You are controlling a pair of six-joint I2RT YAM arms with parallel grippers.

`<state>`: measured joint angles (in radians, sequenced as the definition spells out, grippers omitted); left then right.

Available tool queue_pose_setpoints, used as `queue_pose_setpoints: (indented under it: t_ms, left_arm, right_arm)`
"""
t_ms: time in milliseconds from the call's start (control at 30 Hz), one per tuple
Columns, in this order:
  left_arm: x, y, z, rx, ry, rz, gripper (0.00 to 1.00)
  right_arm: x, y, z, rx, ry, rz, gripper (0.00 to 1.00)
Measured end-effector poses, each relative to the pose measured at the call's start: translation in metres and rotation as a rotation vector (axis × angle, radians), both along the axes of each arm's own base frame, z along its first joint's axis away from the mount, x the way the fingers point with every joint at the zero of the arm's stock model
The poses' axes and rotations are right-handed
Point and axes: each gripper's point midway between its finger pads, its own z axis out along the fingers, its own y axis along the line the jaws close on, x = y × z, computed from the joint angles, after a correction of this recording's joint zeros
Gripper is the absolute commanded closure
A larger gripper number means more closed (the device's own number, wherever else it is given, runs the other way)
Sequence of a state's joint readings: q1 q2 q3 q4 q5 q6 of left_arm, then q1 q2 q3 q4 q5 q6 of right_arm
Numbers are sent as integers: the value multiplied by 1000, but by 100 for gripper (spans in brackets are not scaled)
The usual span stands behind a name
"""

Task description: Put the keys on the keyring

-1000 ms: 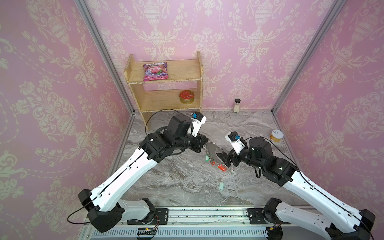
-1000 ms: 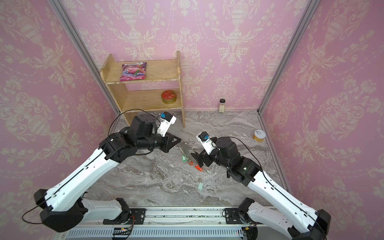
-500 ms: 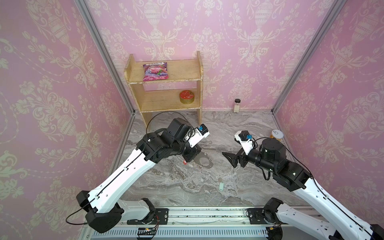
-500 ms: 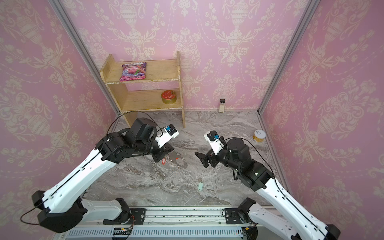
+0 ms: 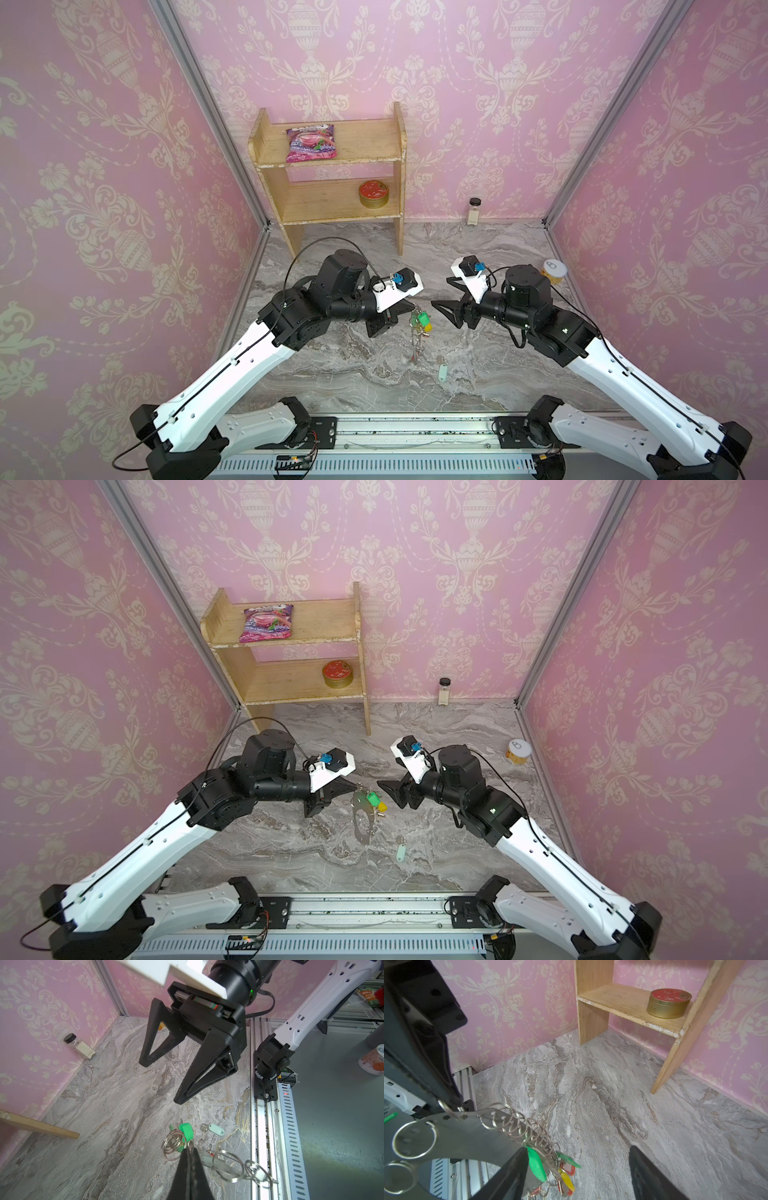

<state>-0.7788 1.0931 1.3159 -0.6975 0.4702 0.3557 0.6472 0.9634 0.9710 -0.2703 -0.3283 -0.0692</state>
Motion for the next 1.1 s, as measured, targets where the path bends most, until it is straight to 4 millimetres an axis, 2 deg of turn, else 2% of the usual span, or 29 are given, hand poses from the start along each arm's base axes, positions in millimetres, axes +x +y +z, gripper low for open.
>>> queue_pose_setpoints:
  t_ms: [300, 400, 567, 667, 867, 1100]
  left_arm:
    - [-6, -12, 17, -71, -132, -113, 100]
    - [-4, -16, 14, -68, -168, -139, 100]
    - [-6, -20, -3, -52, -179, -170, 100]
    - [-9, -21, -3, -52, -189, -183, 100]
    - [-16, -16, 9, -80, -234, -191, 100]
    - [-22, -16, 14, -94, -261, -205, 100]
  right_arm:
    - [-40, 17, 11, 8, -98, 274, 57]
    - [-46, 17, 16, 14, -128, 307, 62]
    - [-54, 19, 24, 38, -156, 350, 72]
    - [-54, 23, 24, 44, -148, 377, 73]
    - [-54, 32, 21, 45, -121, 416, 75]
    - [-64, 39, 21, 51, -114, 462, 75]
